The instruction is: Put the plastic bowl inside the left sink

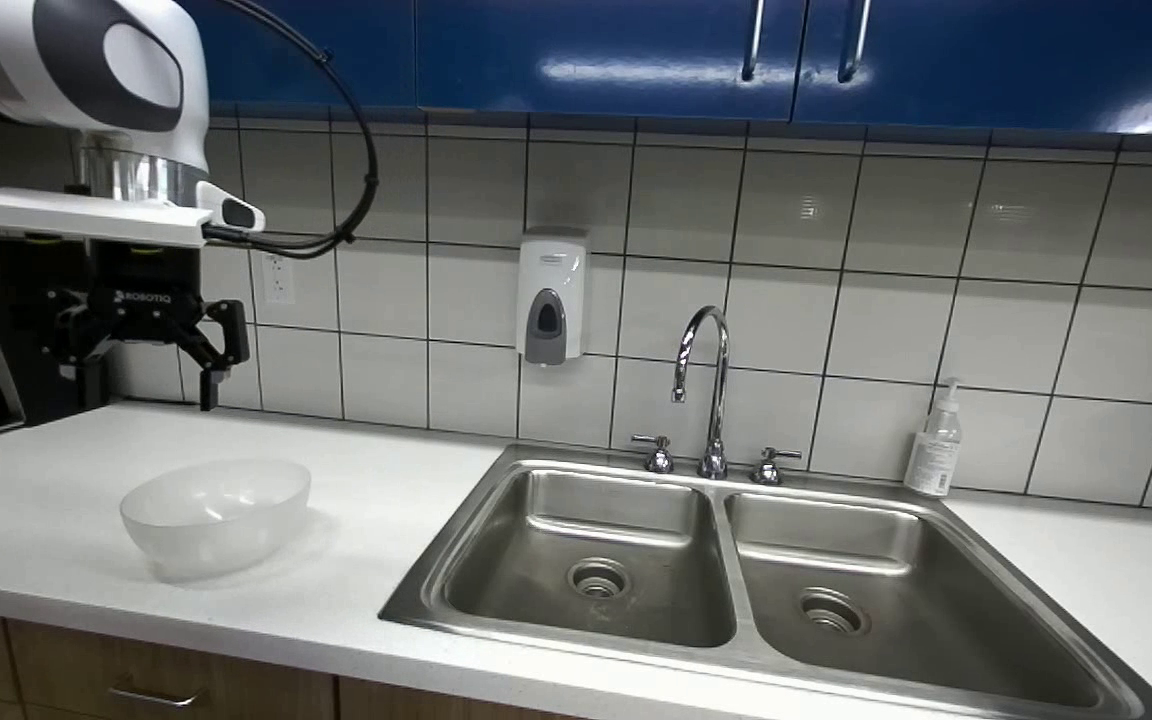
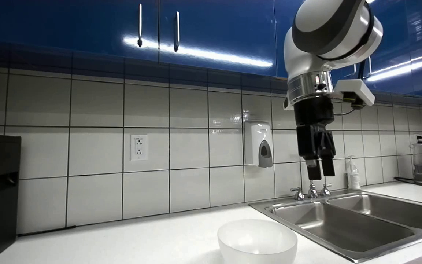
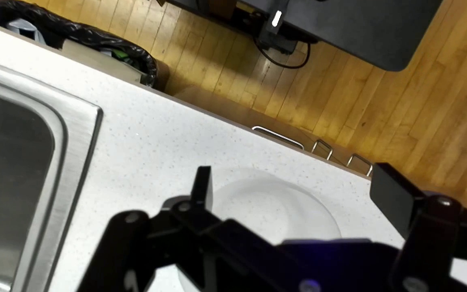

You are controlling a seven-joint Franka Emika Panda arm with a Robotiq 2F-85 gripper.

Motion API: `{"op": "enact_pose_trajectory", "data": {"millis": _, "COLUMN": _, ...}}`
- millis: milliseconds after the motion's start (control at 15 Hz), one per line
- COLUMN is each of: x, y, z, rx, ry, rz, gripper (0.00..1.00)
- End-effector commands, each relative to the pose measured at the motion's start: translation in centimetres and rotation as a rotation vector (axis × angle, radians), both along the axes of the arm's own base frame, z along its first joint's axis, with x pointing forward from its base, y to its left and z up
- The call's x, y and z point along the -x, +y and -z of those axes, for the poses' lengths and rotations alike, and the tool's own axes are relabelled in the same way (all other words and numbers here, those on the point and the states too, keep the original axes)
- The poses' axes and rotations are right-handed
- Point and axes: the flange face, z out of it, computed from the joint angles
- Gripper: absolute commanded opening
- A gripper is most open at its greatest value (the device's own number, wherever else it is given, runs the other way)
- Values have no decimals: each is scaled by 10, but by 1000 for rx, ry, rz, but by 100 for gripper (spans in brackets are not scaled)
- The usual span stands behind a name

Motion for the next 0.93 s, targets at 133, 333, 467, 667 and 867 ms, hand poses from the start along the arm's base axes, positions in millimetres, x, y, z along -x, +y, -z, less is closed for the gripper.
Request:
{"op": "enact_pose_trajectory", "data": {"millis": 133, "x": -5, "y": 80, "z": 15, "rx": 14, "ry": -51, "rz": 15, "gripper": 100}}
{"op": "enact_pose_trajectory", "data": {"millis": 333, "x": -4, "y": 119, "z": 29, "rx": 54, "ry": -70, "rz": 46, "gripper": 100}}
{"op": "enact_pose_trajectory", "data": {"millis": 467, "x": -7, "y": 141, "z": 37, "rx": 73, "ry": -81, "rz": 86, "gripper": 100}}
{"op": "enact_pose_trajectory", "data": {"millis": 667, "x": -18, "y": 163, "z": 48, "rx": 92, "ry": -79, "rz": 150, "gripper": 100}}
{"op": "enact_pose_trajectory", "data": {"millis": 867, "x": -34, "y": 175, "z": 58, "rx": 104, "ry": -72, "rz": 194, "gripper": 100}}
